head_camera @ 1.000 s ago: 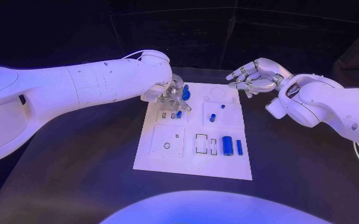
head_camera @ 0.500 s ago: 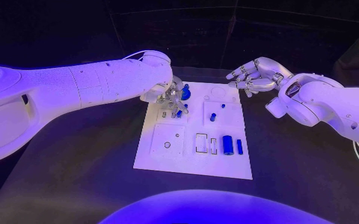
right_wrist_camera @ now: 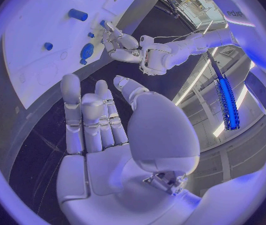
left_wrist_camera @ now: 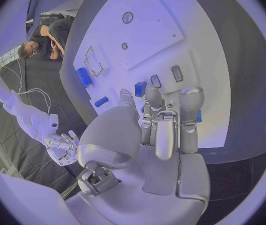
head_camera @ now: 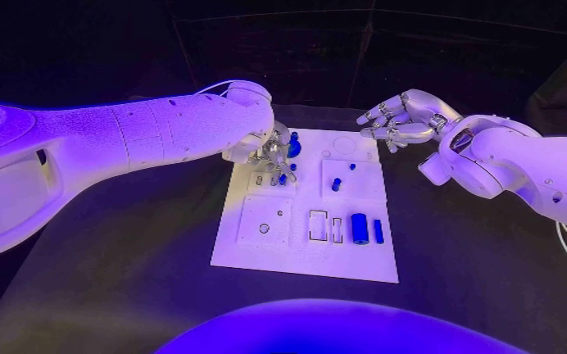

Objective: Assemble the parts on the task board

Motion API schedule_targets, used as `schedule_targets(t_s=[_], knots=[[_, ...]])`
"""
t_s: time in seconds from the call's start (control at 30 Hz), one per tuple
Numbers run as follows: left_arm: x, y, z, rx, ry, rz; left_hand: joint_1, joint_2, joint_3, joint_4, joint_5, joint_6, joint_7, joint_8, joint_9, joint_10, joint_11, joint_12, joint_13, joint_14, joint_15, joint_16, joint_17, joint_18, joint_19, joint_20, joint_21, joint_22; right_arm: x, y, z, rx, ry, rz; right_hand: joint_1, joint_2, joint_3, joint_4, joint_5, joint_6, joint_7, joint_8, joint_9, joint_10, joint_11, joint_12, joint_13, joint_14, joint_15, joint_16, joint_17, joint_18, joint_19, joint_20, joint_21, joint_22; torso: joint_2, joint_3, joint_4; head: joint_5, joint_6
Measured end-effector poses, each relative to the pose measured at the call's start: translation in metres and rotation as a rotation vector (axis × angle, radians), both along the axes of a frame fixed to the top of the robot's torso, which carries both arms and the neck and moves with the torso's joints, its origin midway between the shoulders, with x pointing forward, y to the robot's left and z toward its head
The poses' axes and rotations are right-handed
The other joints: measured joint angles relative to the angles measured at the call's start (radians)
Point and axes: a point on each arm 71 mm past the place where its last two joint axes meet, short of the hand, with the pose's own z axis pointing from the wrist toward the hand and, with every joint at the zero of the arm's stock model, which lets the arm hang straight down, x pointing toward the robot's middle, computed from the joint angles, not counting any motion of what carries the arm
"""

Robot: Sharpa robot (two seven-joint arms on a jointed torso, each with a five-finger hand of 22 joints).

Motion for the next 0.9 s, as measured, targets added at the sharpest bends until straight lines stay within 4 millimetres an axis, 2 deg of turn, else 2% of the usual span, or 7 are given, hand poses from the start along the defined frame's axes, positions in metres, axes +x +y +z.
schedule_targets(t_s=[0.1,0.17,0.27,0.77,0.87,0.9], knots=[[-0.0001,-0.0001,-0.0001,0.001,0.001,-0.001,0.011,0.012,0.017,-0.010,0.000,-0.001,0.001,0.000,0.002,0.000,0.000,-0.004,-0.003,0.000,0.000,0.000,0.000,0.000,-0.003,0.003,0.000,0.000,0.0003,0.0006,-0.0002,0.000,0.001,0.000,0.000,0.000,0.003,0.002,0.005,-0.004,0.004,0.000,0.000,0.000,0.000,0.000,-0.004,0.000,0.000,0.000,0.000,0.000,0.000,0.000,-0.004,-0.001,0.000,0.0000,0.0000,0.001,0.000],[0.0000,0.0000,-0.0001,0.001,0.001,-0.001,0.016,0.007,0.024,-0.016,0.000,-0.006,0.002,0.000,0.002,-0.004,0.004,-0.005,-0.005,0.000,0.000,0.000,0.000,0.000,-0.003,0.003,0.000,-0.001,0.0004,0.0016,-0.0003,0.000,0.002,0.002,0.000,0.000,0.003,0.002,0.005,-0.004,0.004,0.000,0.000,0.000,0.000,0.000,-0.004,0.000,0.000,0.000,0.000,0.000,0.000,0.000,-0.005,-0.001,0.000,0.0001,0.0000,0.001,0.000],[-0.0001,-0.0007,-0.0002,0.001,0.001,-0.002,0.023,0.013,0.032,-0.024,0.000,-0.007,0.000,0.000,0.004,-0.004,0.004,-0.005,-0.006,0.003,0.003,0.000,0.000,0.000,-0.003,0.003,0.000,-0.001,0.0005,0.0029,-0.0004,0.000,0.004,0.004,0.000,0.000,0.003,0.002,0.005,-0.004,0.004,0.000,0.000,0.000,0.000,0.000,-0.005,0.000,0.000,0.000,0.000,0.000,0.000,0.000,-0.006,-0.002,0.000,0.0001,0.0000,0.001,-0.001],[-0.0001,-0.0037,-0.0004,0.001,0.001,-0.006,0.032,0.014,0.045,-0.032,0.000,-0.009,0.002,0.000,0.006,-0.011,0.004,-0.009,-0.009,0.004,0.004,0.000,0.000,0.000,-0.006,0.006,0.000,-0.004,0.0013,0.0044,-0.0009,-0.001,0.007,0.005,0.000,0.000,0.003,0.002,0.005,-0.007,0.000,0.000,0.000,0.000,0.000,0.000,-0.008,0.000,0.000,0.000,0.001,0.000,0.000,0.000,-0.006,-0.002,0.001,0.0001,0.0009,0.001,-0.003],[0.0000,-0.0036,-0.0004,0.001,0.001,-0.005,0.039,0.021,0.058,-0.039,0.000,-0.011,0.003,0.000,0.007,-0.011,0.004,-0.009,-0.009,0.004,0.004,0.000,0.000,0.000,-0.006,0.006,0.000,-0.004,0.0016,0.0050,-0.0010,-0.001,0.007,0.006,0.000,0.000,0.003,0.002,0.005,-0.007,0.000,0.000,0.000,0.000,0.000,0.000,-0.008,0.000,0.000,0.000,0.001,0.000,0.000,0.000,-0.006,-0.002,0.001,0.0001,0.0012,0.001,-0.004],[0.0000,-0.0036,-0.0004,0.001,0.001,-0.005,0.050,0.030,0.069,-0.044,0.000,-0.011,0.003,0.000,0.008,-0.011,0.004,-0.009,-0.009,0.004,0.004,0.000,0.000,0.000,-0.006,0.006,0.000,-0.003,0.0016,0.0055,-0.0011,-0.001,0.007,0.007,0.000,0.000,0.003,0.003,0.010,-0.007,0.000,0.000,0.000,0.000,0.000,0.000,-0.010,0.000,0.000,0.000,0.001,0.000,0.000,0.000,-0.006,-0.002,0.001,0.0001,0.0012,0.001,-0.004]])
